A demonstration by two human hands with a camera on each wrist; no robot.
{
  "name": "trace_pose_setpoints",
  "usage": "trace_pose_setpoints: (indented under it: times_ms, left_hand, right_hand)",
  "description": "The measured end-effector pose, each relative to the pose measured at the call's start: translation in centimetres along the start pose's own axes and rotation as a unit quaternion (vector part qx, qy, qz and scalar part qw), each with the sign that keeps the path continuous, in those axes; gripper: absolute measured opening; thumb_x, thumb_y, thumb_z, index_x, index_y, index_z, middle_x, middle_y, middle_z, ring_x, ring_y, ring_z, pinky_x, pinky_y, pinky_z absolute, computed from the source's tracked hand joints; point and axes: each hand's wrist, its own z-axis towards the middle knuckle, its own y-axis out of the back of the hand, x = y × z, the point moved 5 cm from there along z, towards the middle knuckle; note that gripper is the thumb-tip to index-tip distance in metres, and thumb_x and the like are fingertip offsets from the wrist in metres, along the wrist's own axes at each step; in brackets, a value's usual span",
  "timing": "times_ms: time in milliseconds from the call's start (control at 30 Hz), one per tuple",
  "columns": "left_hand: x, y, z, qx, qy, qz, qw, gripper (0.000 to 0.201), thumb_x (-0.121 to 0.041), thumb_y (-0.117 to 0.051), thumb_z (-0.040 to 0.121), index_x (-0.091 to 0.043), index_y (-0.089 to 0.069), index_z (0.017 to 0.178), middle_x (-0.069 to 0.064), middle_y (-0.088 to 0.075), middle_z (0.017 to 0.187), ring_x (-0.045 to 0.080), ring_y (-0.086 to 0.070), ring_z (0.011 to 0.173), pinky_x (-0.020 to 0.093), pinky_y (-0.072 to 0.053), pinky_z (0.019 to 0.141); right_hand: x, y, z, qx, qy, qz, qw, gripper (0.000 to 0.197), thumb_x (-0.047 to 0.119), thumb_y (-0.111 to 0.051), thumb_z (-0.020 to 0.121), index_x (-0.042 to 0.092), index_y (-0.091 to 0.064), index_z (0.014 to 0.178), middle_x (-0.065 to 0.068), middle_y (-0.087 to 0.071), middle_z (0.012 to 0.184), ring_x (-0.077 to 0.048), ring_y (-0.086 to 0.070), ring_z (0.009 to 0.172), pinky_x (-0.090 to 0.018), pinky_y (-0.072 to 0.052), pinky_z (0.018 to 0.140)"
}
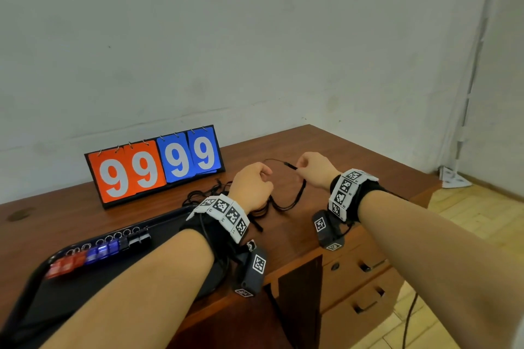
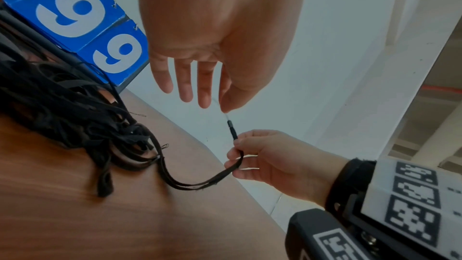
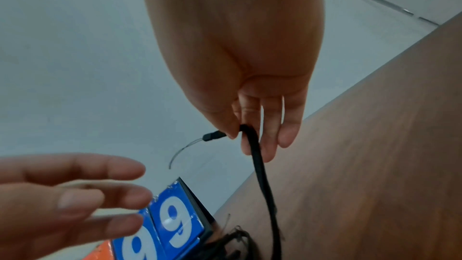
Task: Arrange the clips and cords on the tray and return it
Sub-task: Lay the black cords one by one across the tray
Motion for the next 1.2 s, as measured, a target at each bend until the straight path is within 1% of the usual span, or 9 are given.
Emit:
trace_pose_setpoints:
  times_ms: [133, 300, 467, 533, 633, 733, 900, 1100, 1200]
  left_hand:
    - [-1.7, 0.9, -0.7, -0.042, -0.021, -0.001, 0.999, 0.033, -0.019, -0.060, 0.088, -0.026, -0.060, 0.121, 0.000, -0.054, 0.127, 0.015, -0.058, 0.105, 0.028, -0.047, 0.091]
    - [-3.9, 2.3, -1.4, -0.109, -0.072, -0.032, 0.991, 0.049, -0.023, -0.064, 0.087, -0.031, -0.051, 0.134, 0.001, -0.039, 0.140, 0.025, -0.055, 0.117, 0.041, -0.046, 0.105]
    - [-5.3, 2.6, -2.3, -0.090, -0.091, -0.010, 0.992, 0.046, -0.035, -0.063, 0.089, -0.035, -0.052, 0.133, -0.001, -0.037, 0.142, 0.025, -0.054, 0.119, 0.045, -0.052, 0.097]
    - [-5.5, 2.7, -2.8, -0.083, -0.092, 0.012, 0.992, 0.039, -0.035, -0.062, 0.091, -0.032, -0.056, 0.130, -0.001, -0.044, 0.141, 0.022, -0.051, 0.123, 0.044, -0.049, 0.101]
    - [-5.6, 3.1, -3.7, -0.073, -0.088, -0.010, 0.993, 0.030, -0.029, -0.059, 0.095, -0.024, -0.059, 0.125, -0.002, -0.062, 0.126, 0.015, -0.060, 0.112, 0.035, -0.050, 0.095]
    - [-5.7, 4.3, -5.0, -0.093, -0.094, -0.042, 0.990, 0.022, -0.026, -0.061, 0.096, -0.020, -0.062, 0.117, -0.005, -0.066, 0.111, 0.010, -0.061, 0.100, 0.025, -0.046, 0.084]
    - [-5.3, 6.6, -6.8, -0.108, -0.082, -0.108, 0.985, 0.002, -0.020, -0.063, 0.093, -0.021, -0.064, 0.095, -0.003, -0.069, 0.088, 0.017, -0.068, 0.085, 0.032, -0.058, 0.077]
    - [-4.2, 10.4, -9.1, -0.144, -0.073, -0.115, 0.980, 0.009, -0.011, -0.063, 0.091, -0.017, -0.065, 0.085, 0.002, -0.069, 0.079, 0.014, -0.065, 0.068, 0.023, -0.050, 0.060]
    - [-2.4, 12.8, -10.3, -0.169, -0.054, -0.144, 0.974, 0.014, -0.009, -0.061, 0.090, -0.018, -0.063, 0.080, 0.003, -0.071, 0.077, 0.017, -0.068, 0.069, 0.027, -0.055, 0.065]
  right_hand:
    - [1.4, 1.7, -1.9, -0.028, 0.034, 0.106, 0.993, 0.010, 0.008, -0.054, 0.088, 0.017, -0.058, 0.087, -0.004, -0.072, 0.071, -0.015, -0.067, 0.065, -0.033, -0.056, 0.067]
    - [3.8, 3.7, -4.2, -0.043, 0.086, 0.120, 0.988, 0.009, 0.008, -0.057, 0.086, 0.016, -0.060, 0.089, -0.009, -0.073, 0.071, -0.020, -0.071, 0.067, -0.037, -0.059, 0.071]
    - [6.1, 4.5, -6.8, -0.035, 0.138, 0.096, 0.985, 0.004, 0.012, -0.062, 0.086, 0.015, -0.063, 0.088, -0.005, -0.071, 0.068, -0.016, -0.067, 0.058, -0.037, -0.058, 0.068]
    - [7.0, 4.4, -7.6, -0.022, 0.154, 0.100, 0.983, 0.004, 0.013, -0.063, 0.086, 0.015, -0.064, 0.089, -0.004, -0.070, 0.068, -0.014, -0.065, 0.055, -0.036, -0.056, 0.066]
    - [8.4, 4.4, -8.8, -0.016, 0.170, 0.106, 0.980, 0.006, 0.011, -0.062, 0.086, 0.014, -0.064, 0.090, -0.009, -0.072, 0.075, -0.015, -0.061, 0.053, -0.031, -0.052, 0.058]
    - [9.3, 4.5, -9.8, -0.012, 0.167, 0.114, 0.979, 0.007, 0.010, -0.062, 0.086, 0.012, -0.065, 0.092, -0.012, -0.072, 0.077, -0.014, -0.057, 0.051, -0.023, -0.046, 0.053]
    - [10.7, 4.0, -10.9, -0.005, 0.165, 0.109, 0.980, 0.007, 0.011, -0.062, 0.088, 0.010, -0.066, 0.094, -0.007, -0.071, 0.074, -0.015, -0.055, 0.051, -0.022, -0.044, 0.050]
    - [13.4, 3.0, -12.6, 0.010, 0.172, 0.126, 0.977, 0.009, 0.011, -0.062, 0.090, 0.011, -0.067, 0.098, -0.004, -0.070, 0.075, -0.013, -0.053, 0.053, -0.020, -0.043, 0.051]
    - [14.6, 2.3, -13.5, 0.025, 0.160, 0.156, 0.974, 0.010, 0.009, -0.059, 0.091, 0.012, -0.065, 0.098, -0.006, -0.068, 0.076, -0.013, -0.050, 0.052, -0.020, -0.043, 0.050]
